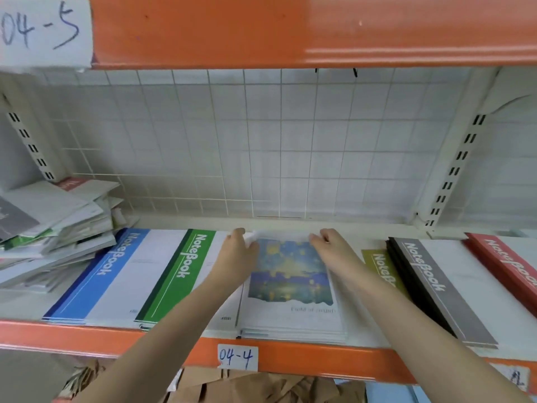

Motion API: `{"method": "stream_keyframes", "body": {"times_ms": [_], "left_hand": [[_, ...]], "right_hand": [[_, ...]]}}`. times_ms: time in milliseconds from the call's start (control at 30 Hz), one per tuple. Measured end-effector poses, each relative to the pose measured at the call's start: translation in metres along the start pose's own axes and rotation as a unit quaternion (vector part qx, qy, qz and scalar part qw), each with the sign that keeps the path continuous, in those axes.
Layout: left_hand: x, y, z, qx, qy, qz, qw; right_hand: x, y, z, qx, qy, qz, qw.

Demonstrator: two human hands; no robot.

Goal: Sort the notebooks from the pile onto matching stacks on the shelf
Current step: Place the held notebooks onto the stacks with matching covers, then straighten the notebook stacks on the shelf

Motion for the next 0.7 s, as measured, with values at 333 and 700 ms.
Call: {"method": "stream_keyframes", "body": {"times_ms": [333, 700], "left_hand": [[-0.008, 0.02, -0.014, 0.056, 0.096, -0.029, 0.993], [0.016, 0.006, 0.047, -0.064, 0.038, -0.1, 0.992]], "right_hand": [[-0.001, 0.015, -0.003, -0.054, -0.195, -0.016, 0.979], [0.016, 0.006, -0.002, -0.068, 0.012, -0.025, 0.997]]}}
Point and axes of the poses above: each hand's wrist, its own y-axis away from the middle knuckle, its own z-axis out of the back of the hand, x = y × z, the point moved 4 cm from there along -y, towards the middle knuckle, and after that the axes turned 4 degrees about -y, right-handed, at the moved point
